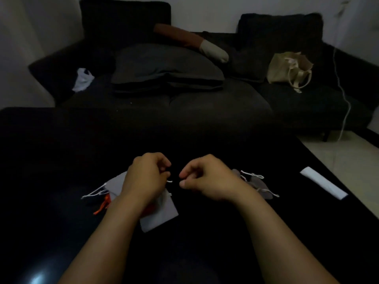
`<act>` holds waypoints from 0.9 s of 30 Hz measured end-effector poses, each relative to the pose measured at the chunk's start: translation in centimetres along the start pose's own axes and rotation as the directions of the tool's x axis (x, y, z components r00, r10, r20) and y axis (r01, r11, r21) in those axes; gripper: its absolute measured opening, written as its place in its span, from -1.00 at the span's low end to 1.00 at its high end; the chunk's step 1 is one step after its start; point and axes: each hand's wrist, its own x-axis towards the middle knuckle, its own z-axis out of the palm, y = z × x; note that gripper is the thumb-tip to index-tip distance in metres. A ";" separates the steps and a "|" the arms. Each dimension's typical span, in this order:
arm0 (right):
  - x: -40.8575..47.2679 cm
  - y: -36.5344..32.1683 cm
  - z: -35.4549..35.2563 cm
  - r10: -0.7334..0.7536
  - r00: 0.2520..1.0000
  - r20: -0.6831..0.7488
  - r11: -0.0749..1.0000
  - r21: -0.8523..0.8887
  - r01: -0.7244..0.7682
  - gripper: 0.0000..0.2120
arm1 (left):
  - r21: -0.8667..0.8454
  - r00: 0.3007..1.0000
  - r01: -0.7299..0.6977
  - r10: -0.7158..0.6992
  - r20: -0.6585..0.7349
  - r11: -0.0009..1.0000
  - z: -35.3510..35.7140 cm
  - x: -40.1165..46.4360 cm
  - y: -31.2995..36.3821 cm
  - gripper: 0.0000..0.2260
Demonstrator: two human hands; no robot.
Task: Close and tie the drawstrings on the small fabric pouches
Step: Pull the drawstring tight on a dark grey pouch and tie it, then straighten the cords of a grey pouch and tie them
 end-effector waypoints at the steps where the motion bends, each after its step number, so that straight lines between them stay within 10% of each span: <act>1: 0.4 -0.4 0.8 0.023 0.999 0.032 0.999 -0.035 -0.022 -0.89 | 0.039 0.999 0.031 -0.032 0.011 0.999 -0.5 -0.1 -0.6 -0.79; 10: 3.7 -1.8 6.1 0.270 0.954 -0.128 0.934 -0.206 -0.292 -0.77 | 0.266 0.975 0.184 -0.210 0.073 0.946 -3.0 -1.4 -2.7 -0.67; 19: 5.2 -1.6 7.5 0.057 0.989 -0.135 0.998 -0.032 -0.062 -0.65 | 0.360 0.885 0.309 -0.405 0.230 0.880 -4.2 -0.7 -5.5 -0.18; 27: 5.7 0.1 9.2 0.011 0.983 -0.182 0.998 -0.057 -0.021 -0.83 | 0.225 0.929 0.219 -0.273 0.250 0.950 -4.1 -0.7 -6.9 -0.72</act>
